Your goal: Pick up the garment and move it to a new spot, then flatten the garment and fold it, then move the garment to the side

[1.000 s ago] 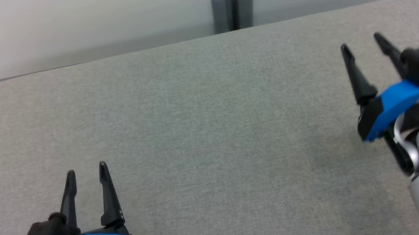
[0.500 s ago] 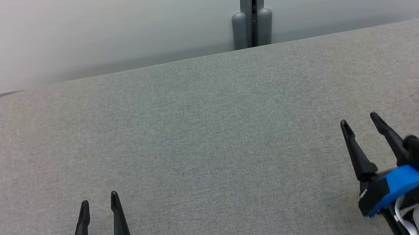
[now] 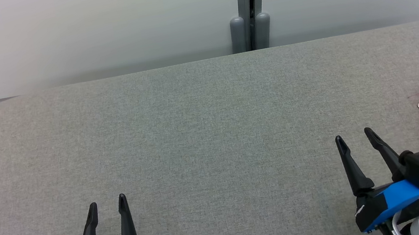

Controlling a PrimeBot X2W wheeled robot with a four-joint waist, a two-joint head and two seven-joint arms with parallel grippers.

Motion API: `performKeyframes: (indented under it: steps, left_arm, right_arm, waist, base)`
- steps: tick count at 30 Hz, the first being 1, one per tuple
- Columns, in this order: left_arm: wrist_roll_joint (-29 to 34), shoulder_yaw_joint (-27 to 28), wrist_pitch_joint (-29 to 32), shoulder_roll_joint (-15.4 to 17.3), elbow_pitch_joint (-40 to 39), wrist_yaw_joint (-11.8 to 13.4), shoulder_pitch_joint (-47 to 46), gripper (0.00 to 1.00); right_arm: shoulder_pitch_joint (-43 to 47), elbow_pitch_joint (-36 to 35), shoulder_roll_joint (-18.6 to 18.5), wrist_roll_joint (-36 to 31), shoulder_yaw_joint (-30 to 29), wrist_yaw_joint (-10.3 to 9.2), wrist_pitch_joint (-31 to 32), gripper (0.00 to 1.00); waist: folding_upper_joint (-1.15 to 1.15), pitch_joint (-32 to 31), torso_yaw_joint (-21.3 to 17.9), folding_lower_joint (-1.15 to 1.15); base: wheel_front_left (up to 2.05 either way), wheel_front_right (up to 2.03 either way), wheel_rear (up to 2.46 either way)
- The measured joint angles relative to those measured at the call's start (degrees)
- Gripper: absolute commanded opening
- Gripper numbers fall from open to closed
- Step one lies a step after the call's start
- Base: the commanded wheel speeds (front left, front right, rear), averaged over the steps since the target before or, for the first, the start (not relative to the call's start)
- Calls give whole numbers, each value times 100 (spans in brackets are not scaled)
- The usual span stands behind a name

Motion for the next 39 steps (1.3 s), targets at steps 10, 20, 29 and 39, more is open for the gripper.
performKeyframes:
  steps: [10,20,29,39]
  left_arm:
    - [40,51,-4,-23,-71,-65,18,0]
    - [-368,96,158,-152,153,-122,225,0]
    - [-1091,380,386,-226,119,-226,199,0]
    - [-1807,633,633,-325,65,-327,152,0]
  right_arm:
    - [44,-67,1,20,73,0,44,0]
    - [155,194,8,547,18,0,192,0]
    - [155,130,9,1518,-74,0,381,0]
    - [155,58,10,2477,-178,0,591,0]
  waist:
    - [0,-7,10,0]
    - [0,-27,0,1]
    - [0,-58,-17,1]
    - [0,-92,-36,1]
  base:
    - [0,0,0]
    - [0,0,0]
    - [0,0,0]
    - [0,0,0]
